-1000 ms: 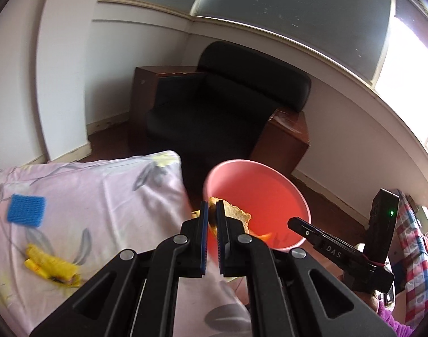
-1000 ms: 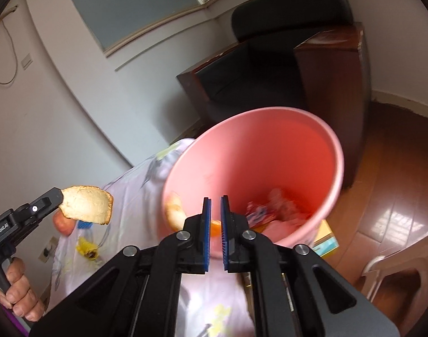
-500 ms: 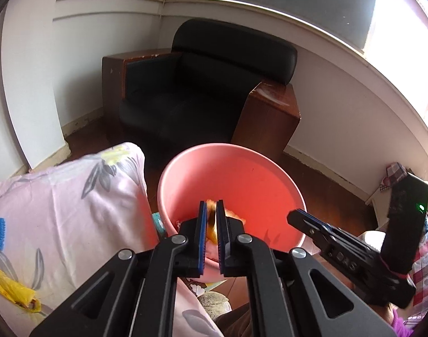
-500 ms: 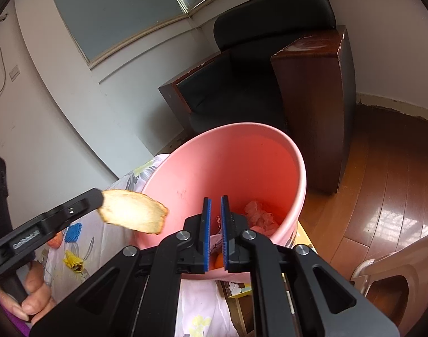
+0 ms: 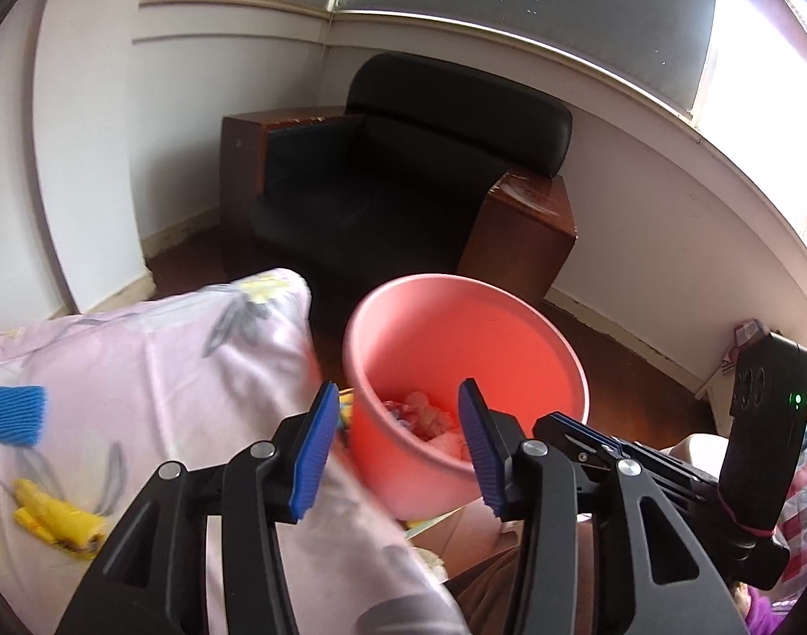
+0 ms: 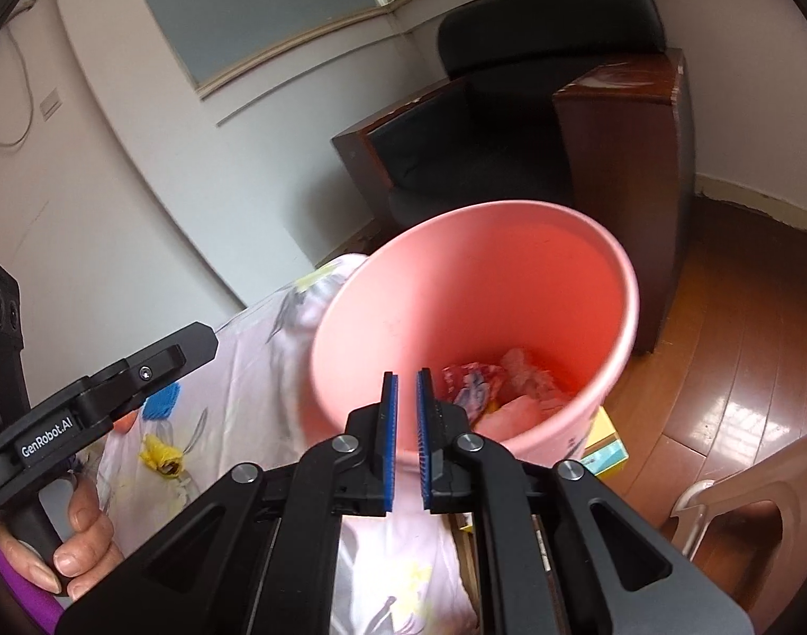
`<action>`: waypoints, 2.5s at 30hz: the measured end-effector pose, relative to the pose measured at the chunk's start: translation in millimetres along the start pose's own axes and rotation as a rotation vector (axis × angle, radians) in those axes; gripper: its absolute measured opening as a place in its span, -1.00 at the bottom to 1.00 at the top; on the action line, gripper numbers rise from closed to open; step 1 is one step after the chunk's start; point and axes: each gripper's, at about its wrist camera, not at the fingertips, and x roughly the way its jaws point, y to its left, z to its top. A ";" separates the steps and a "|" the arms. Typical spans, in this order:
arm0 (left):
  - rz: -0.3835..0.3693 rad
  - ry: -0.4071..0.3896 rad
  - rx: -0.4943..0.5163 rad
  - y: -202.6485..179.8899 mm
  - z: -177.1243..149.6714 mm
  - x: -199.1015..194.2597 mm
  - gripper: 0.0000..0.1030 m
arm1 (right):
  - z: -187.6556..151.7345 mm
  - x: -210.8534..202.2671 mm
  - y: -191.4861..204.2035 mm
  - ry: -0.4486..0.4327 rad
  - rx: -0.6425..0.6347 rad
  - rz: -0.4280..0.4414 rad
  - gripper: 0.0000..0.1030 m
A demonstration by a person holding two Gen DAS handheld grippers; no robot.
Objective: Collect trash
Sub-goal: 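Open the left gripper over the bucket while the right opens to drop the orange peel, then move both open grippers back over the yellow wrapper and blue foam net, then grasp the yellow wrapper with the right gripper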
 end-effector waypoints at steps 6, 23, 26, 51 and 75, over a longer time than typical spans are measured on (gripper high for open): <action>0.060 -0.033 -0.010 27.1 -14.9 -35.3 -0.08 | -10.4 9.4 41.0 0.059 -0.070 0.065 -0.85; 0.294 -0.060 -0.171 148.4 -92.5 -120.9 -0.07 | -60.3 47.1 170.7 0.225 -0.347 0.249 -0.32; 0.322 -0.045 -0.215 168.9 -106.4 -128.4 -0.05 | -70.6 56.2 189.4 0.251 -0.401 0.272 -0.15; 0.351 -0.018 -0.391 229.2 -139.6 -145.3 -0.05 | -102.4 132.9 290.5 0.300 -0.959 0.185 -0.13; 0.355 -0.055 -0.362 255.6 -95.0 -125.4 -0.01 | -77.6 94.8 203.2 0.318 -0.418 0.222 -0.61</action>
